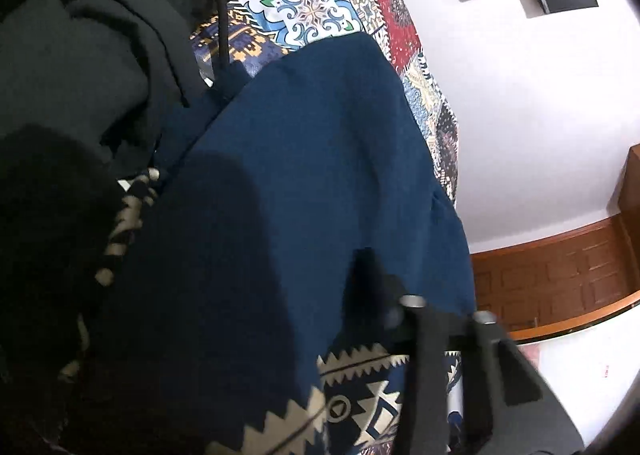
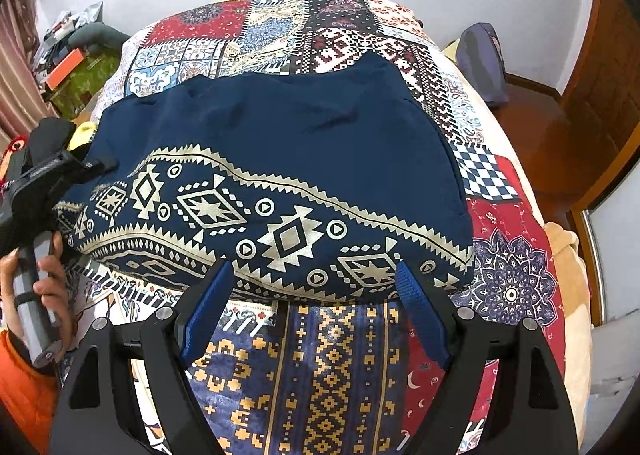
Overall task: Fold large clothes
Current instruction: 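Lift the hem with both grippers and fold the hoodie in half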
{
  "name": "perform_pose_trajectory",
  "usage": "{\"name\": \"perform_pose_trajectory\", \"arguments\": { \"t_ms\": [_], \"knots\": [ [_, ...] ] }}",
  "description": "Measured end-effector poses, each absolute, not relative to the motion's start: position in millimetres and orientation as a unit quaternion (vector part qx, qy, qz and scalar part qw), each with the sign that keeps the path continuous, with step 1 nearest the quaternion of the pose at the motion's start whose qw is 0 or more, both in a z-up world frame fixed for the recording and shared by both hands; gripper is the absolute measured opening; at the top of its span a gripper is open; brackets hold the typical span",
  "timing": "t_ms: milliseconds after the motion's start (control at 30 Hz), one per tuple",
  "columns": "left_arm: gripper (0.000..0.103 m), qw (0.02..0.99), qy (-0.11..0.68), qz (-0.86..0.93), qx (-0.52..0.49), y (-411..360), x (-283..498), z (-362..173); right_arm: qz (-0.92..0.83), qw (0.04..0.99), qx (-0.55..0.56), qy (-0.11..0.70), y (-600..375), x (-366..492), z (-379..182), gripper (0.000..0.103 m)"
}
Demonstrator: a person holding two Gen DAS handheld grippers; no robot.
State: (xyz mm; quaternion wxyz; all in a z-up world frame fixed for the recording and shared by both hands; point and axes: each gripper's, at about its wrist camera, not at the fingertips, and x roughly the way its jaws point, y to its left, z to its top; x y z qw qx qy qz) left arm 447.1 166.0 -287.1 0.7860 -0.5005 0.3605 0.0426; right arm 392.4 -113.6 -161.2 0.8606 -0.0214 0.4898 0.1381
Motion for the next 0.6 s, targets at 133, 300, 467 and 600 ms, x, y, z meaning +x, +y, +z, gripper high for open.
{"name": "perform_pose_trajectory", "arguments": {
  "t_ms": [133, 300, 467, 600],
  "knots": [
    [0.011, 0.825, 0.359, 0.056, -0.432, 145.8, 441.6, -253.0, 0.136, 0.865, -0.031, 0.482, -111.6, 391.2, -151.6, 0.08],
    [0.01, 0.883, 0.319, 0.025, -0.343, 118.9, 423.9, -178.7, 0.133, 0.874, -0.031, 0.466, -109.9, 390.5, -129.9, 0.08],
    [0.009, 0.919, 0.285, 0.026, -0.27, 115.8, 402.8, -127.8, 0.149, 0.882, -0.029, 0.446, -93.2, 393.6, -106.7, 0.08],
    [0.009, 0.936, 0.26, 0.051, -0.231, 126.7, 377.2, -102.6, 0.182, 0.884, -0.026, 0.43, -61.3, 398.7, -93.4, 0.08]
  ]
}}
